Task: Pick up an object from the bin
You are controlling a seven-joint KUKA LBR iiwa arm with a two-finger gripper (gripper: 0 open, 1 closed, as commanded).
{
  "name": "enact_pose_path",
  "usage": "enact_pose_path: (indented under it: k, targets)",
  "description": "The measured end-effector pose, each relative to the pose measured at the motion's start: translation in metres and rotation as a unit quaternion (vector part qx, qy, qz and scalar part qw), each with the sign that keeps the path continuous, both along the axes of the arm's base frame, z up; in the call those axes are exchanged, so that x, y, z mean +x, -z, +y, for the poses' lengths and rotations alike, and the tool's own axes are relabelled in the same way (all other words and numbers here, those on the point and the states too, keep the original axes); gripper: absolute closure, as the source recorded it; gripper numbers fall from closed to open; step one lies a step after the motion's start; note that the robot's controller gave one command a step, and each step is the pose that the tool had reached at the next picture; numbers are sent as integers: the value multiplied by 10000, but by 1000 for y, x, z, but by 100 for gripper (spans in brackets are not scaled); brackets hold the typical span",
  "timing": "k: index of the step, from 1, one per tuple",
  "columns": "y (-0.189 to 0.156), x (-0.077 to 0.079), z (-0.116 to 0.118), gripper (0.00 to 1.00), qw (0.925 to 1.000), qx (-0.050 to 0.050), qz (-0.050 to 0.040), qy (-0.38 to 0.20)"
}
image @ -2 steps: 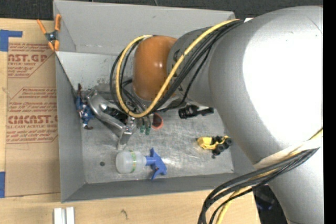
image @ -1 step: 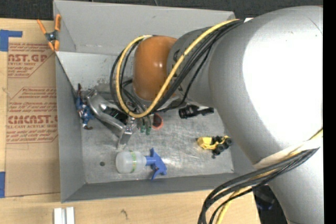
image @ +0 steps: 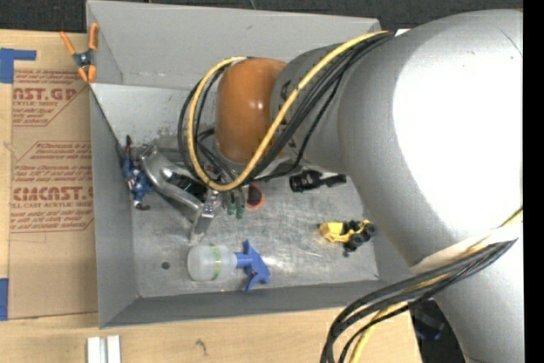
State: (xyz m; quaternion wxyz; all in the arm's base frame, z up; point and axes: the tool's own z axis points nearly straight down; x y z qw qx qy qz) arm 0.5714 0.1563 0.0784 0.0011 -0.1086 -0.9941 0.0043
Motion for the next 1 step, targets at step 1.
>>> enact_pose_path:
  k: [1]
  targets:
    - [-91,-3,20,100,9999,29,-1,-158]
